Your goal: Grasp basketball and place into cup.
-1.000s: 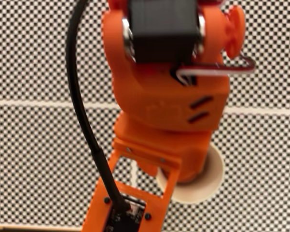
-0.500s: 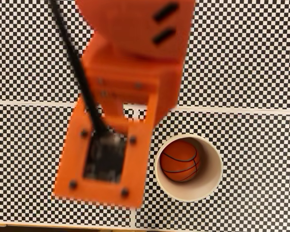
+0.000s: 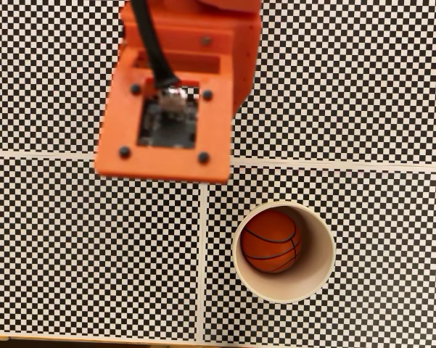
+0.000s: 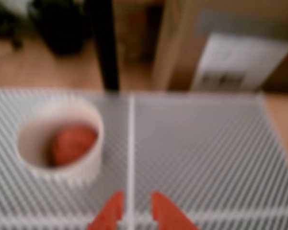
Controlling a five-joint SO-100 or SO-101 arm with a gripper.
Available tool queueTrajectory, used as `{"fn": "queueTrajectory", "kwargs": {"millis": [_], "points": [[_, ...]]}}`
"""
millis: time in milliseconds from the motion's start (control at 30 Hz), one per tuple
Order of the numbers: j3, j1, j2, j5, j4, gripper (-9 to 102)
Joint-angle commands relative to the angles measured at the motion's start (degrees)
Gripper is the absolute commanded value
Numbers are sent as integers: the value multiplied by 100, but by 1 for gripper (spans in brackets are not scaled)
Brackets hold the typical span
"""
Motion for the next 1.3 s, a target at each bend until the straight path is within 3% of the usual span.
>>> {"fn": "queueTrajectory", "kwargs": {"millis": [0, 800, 1267], "points": [[545, 53, 193, -79, -387, 0], [3823, 185, 3252, -448, -1644, 0], [5089, 193, 4667, -237, -1670, 0]]}}
